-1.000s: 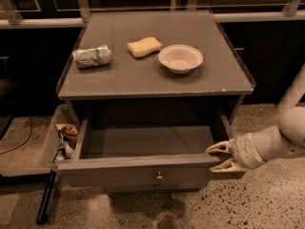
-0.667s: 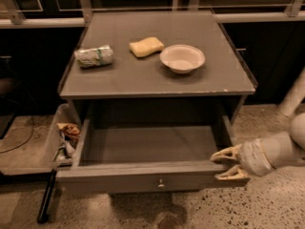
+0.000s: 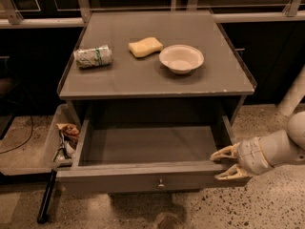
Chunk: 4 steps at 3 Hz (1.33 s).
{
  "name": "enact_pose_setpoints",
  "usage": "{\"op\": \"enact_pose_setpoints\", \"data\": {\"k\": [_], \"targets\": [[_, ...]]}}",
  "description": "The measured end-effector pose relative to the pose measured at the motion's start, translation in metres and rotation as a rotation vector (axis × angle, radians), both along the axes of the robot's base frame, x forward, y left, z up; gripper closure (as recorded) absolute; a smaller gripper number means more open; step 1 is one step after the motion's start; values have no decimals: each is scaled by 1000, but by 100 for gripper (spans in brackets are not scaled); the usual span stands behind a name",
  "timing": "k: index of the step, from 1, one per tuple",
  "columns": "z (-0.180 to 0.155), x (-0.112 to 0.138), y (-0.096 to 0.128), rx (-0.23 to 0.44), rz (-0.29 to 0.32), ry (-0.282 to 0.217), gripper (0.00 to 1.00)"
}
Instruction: Open top drawer
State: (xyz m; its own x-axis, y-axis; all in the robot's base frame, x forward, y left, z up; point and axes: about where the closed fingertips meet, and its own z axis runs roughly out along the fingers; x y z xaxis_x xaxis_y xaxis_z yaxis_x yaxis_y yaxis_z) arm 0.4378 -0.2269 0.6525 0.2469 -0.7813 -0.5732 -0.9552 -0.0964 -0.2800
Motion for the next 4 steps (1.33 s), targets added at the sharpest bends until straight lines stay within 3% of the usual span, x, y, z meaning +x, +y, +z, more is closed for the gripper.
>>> {"op": "enact_pose_setpoints", "data": {"k": [1, 2, 4], "targets": [[-1, -3, 1, 1, 6, 2, 12], [-11, -29, -1, 39, 14, 49, 12], [-10, -89, -13, 36, 29, 100, 56]]}}
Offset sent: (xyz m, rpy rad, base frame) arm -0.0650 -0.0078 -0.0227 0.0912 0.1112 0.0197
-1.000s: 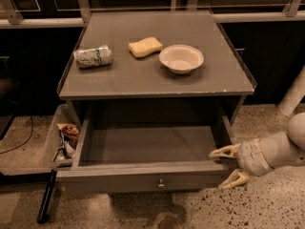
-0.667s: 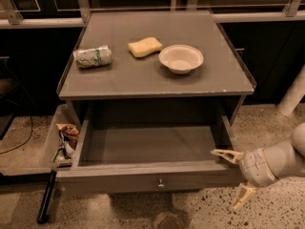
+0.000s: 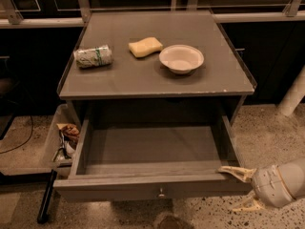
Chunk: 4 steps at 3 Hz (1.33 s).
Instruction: Open top drawer
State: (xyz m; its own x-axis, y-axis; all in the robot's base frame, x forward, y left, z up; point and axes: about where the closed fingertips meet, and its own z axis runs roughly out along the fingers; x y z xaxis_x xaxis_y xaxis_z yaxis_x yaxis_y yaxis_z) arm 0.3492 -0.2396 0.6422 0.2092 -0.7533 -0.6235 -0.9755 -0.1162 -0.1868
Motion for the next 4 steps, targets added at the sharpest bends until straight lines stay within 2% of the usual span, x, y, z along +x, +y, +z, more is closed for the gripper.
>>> {"op": "enact_pose_setpoints", "data": {"k": [2, 3, 4], "targets": [[11, -7, -5, -7, -1, -1, 99], [11, -7, -5, -7, -1, -1, 87], [11, -7, -5, -7, -1, -1, 64]]}}
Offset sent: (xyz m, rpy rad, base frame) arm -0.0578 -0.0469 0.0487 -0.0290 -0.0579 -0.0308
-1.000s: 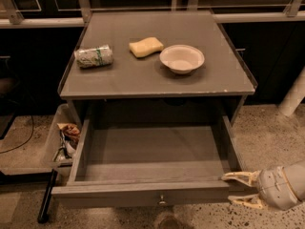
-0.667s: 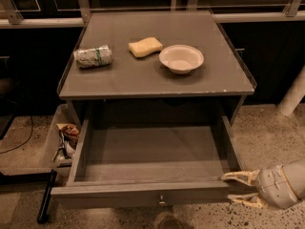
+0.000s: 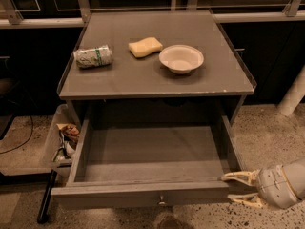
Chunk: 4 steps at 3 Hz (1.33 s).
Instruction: Open top drawer
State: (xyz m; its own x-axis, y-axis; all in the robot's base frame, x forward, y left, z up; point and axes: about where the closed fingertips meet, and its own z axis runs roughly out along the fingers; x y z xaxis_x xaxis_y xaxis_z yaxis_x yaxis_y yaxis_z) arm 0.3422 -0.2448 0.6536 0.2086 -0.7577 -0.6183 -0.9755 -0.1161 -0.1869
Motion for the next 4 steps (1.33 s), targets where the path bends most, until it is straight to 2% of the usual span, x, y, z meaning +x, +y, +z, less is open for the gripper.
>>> {"op": "enact_pose_setpoints", "data": {"k": [2, 3, 4], "targets": [[2, 1, 2, -2, 2, 4, 17], [10, 9, 10, -2, 14, -10, 0], [33, 20, 23, 0, 42, -52, 0]]}}
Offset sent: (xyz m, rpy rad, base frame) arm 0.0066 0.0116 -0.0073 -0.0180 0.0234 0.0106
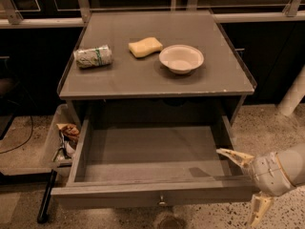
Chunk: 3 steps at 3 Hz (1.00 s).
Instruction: Open top drawer
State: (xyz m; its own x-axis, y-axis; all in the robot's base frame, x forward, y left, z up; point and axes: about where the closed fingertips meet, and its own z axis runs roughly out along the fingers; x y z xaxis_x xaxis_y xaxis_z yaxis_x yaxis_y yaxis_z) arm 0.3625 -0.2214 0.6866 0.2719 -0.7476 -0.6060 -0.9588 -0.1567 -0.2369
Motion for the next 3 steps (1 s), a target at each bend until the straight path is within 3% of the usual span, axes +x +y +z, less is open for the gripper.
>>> {"op": "enact_pose_setpoints", "data": {"k": [1, 3], "targets": [[33, 16, 14, -11, 33, -55, 0], [106, 71, 3, -38, 11, -128, 0]]}}
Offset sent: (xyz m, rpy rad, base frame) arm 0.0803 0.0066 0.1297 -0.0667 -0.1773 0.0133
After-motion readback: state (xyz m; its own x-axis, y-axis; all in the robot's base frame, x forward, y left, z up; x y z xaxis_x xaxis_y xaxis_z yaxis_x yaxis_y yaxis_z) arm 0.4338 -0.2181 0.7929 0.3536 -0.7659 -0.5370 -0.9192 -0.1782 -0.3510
